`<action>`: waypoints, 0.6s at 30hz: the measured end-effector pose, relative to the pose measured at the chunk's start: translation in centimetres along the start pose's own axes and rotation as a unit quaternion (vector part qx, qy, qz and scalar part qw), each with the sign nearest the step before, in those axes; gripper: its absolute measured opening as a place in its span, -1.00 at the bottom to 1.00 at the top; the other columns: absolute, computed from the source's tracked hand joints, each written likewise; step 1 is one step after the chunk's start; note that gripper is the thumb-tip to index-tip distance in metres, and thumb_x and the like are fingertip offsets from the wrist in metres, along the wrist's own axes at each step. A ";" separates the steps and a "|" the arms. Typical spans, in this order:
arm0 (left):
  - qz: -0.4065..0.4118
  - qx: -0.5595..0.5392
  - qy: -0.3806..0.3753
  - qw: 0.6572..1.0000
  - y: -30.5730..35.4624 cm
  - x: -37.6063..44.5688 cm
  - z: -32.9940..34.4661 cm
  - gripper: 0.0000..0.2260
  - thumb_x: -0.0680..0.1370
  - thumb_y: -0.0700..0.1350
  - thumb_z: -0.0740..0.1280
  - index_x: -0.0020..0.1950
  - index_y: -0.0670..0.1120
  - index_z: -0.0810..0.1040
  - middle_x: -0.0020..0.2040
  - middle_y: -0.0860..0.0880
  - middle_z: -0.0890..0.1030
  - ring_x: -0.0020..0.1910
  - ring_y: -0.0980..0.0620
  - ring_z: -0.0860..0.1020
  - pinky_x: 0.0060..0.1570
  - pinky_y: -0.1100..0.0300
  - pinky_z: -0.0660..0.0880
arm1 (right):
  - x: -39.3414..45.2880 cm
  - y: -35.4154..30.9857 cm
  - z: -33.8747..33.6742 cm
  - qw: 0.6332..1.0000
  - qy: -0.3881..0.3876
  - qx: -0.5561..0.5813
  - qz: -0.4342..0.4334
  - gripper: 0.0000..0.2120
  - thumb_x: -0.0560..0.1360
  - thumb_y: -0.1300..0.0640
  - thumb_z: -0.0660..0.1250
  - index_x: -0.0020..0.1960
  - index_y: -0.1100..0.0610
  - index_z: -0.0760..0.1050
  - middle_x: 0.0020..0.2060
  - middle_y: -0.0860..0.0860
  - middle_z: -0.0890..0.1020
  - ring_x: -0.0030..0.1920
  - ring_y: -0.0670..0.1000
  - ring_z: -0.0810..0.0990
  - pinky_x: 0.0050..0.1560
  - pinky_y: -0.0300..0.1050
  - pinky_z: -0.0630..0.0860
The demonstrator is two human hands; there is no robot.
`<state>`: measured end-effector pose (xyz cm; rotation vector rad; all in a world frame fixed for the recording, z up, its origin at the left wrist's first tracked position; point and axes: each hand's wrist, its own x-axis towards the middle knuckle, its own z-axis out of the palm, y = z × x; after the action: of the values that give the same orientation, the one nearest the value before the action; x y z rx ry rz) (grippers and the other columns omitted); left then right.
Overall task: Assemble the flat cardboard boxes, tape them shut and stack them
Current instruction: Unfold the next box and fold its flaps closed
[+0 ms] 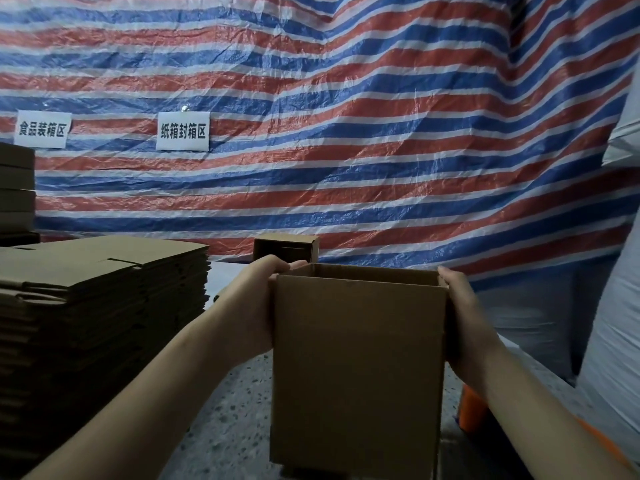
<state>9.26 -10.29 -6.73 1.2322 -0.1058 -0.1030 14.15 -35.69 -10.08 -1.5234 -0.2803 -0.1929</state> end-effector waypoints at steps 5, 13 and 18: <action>0.021 -0.023 -0.046 0.998 -0.6 0.9 -0.2 -0.69 0.59 -0.01 0.15 0.20 -0.04 0.60 -0.15 -0.10 0.60 -0.20 0.00 0.57 -0.23 0.15 0.55 | 0.3 0.4 -0.3 0.998 -0.005 0.063 0.006 -0.37 0.60 -0.34 0.03 -0.33 0.00 0.63 -0.34 0.04 0.64 -0.25 -0.01 0.67 -0.14 -0.04 0.61; 0.024 0.006 0.086 0.996 -4.5 1.8 0.9 -0.64 0.59 0.09 0.30 -0.24 -0.05 0.75 -0.29 -0.11 0.70 -0.38 -0.01 0.67 -0.46 0.24 0.55 | 1.0 2.6 -0.6 0.998 0.027 0.041 0.027 -0.40 0.63 -0.31 -0.03 -0.17 -0.03 0.68 -0.15 0.08 0.73 -0.04 0.01 0.70 0.12 0.08 0.50; 0.053 -0.032 0.082 0.995 -5.7 2.2 1.4 -0.59 0.60 0.03 0.27 -0.36 -0.05 0.73 -0.39 -0.09 0.67 -0.48 0.00 0.63 -0.53 0.25 0.51 | 1.1 2.4 -0.5 0.994 0.029 0.087 0.062 -0.41 0.61 -0.34 0.06 -0.25 -0.08 0.73 -0.24 0.07 0.74 -0.21 -0.01 0.74 -0.16 -0.04 0.61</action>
<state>11.14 -13.81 -11.63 1.1634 -0.0239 0.0870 15.99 -36.08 -12.09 -1.3553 -0.1516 -0.1103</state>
